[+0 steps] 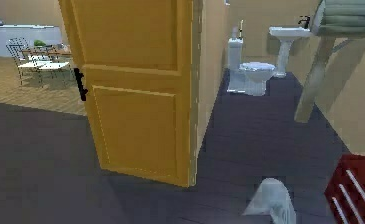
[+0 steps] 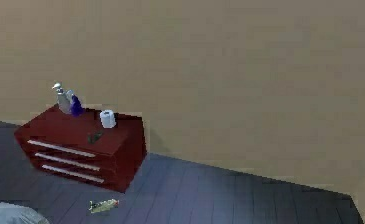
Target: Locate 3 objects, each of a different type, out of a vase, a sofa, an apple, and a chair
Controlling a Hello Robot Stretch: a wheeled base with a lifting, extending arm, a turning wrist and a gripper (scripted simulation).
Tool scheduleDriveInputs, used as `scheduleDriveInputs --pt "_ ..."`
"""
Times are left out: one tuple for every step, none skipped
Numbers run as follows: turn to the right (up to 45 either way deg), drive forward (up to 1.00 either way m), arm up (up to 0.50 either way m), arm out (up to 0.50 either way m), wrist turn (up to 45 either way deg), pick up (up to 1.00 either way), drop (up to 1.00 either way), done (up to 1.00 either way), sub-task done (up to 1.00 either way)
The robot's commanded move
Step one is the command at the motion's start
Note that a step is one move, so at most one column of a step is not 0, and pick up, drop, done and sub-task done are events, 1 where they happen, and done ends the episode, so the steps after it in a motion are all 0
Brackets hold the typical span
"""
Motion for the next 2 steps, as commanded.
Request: scheduleDriveInputs --pt "-45.0 0.00 0.00 0.00 0.0 0.00 0.00 0.00 0.00" --pt "-3.0 0.00 0.00 0.00 0.0 0.00 0.00 0.00 0.00"
